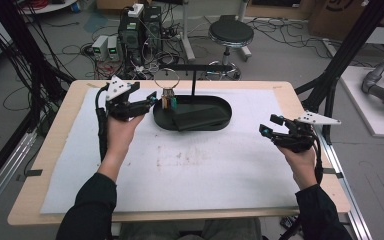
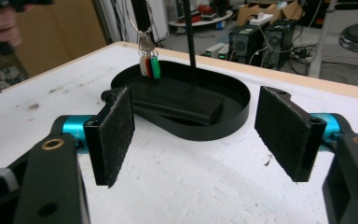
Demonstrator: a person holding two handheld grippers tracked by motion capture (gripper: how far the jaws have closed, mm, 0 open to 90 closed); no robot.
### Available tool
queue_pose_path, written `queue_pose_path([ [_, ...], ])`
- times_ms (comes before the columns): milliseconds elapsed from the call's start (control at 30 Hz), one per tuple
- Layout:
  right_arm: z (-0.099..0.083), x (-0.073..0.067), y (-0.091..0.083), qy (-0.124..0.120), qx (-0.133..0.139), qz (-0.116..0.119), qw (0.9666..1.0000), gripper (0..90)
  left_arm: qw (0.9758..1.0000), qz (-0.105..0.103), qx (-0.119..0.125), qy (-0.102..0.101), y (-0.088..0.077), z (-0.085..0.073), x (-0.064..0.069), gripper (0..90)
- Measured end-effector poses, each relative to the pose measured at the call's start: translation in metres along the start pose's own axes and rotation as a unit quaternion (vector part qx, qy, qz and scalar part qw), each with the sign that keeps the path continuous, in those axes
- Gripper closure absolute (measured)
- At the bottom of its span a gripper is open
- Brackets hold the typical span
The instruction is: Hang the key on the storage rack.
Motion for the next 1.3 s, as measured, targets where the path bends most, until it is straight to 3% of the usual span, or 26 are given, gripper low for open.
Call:
queue_pose_path([
  [300,-0.001,0.002,0.000,0.003,0.006,-0.026,0.9996,23.6,0.9995,-0.028,-0.014,0.005,-0.045,-0.028,0.018,27.2],
  [400,-0.003,0.001,0.002,0.005,0.003,-0.027,0.9996,21.9,0.9990,-0.040,-0.010,-0.019,-0.056,-0.039,0.018,26.3],
  [633,-0.009,0.001,0.004,0.010,-0.012,-0.026,0.9995,21.5,0.9992,-0.035,-0.010,-0.016,-0.072,-0.061,0.012,25.3],
  [700,-0.010,0.000,0.004,0.009,-0.016,-0.030,0.9994,21.5,0.9993,-0.031,-0.014,-0.012,-0.074,-0.068,0.011,25.1],
  [767,-0.013,0.000,0.004,-0.001,-0.015,-0.034,0.9993,21.5,0.9992,-0.025,-0.031,0.007,-0.074,-0.075,0.010,25.0],
  [933,-0.020,0.003,0.004,-0.002,-0.031,-0.041,0.9987,21.5,0.9986,-0.030,-0.043,0.006,-0.071,-0.085,0.013,25.0],
  [1300,-0.021,0.009,0.005,-0.006,-0.029,-0.052,0.9982,21.5,0.9973,-0.045,-0.055,0.021,-0.065,-0.092,0.026,25.0],
])
Point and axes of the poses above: each handheld gripper's, and its own axes: y roughly forward along the jaws, z roughly out of its top, x roughly to its right, the point moved 5 cm from there along y, roughly forward along the jaws
